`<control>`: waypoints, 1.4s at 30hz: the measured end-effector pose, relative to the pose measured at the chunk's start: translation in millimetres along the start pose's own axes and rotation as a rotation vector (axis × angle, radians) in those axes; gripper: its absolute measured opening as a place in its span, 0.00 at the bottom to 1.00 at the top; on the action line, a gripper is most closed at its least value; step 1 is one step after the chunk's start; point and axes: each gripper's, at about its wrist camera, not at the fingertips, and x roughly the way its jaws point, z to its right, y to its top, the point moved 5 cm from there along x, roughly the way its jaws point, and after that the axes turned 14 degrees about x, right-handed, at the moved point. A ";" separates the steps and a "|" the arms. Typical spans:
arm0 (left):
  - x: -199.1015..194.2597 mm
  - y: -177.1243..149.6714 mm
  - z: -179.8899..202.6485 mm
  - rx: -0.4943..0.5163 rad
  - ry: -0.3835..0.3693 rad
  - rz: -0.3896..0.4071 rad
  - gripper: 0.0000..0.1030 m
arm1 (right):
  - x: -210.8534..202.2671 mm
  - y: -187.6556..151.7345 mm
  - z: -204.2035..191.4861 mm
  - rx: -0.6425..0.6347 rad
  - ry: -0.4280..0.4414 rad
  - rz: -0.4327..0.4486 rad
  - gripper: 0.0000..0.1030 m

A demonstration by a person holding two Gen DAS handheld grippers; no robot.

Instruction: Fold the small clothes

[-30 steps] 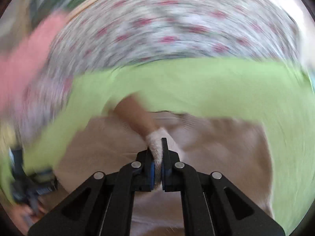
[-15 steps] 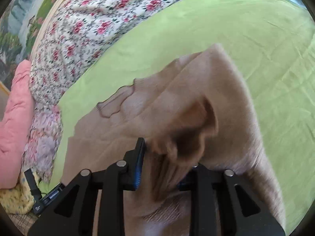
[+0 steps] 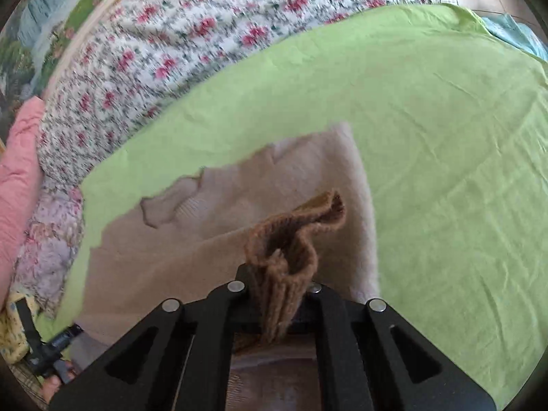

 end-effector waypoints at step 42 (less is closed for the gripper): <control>-67.1 7.5 3.1 0.160 -0.269 0.006 0.74 | -123.5 -64.5 -10.8 -0.109 0.111 0.042 0.43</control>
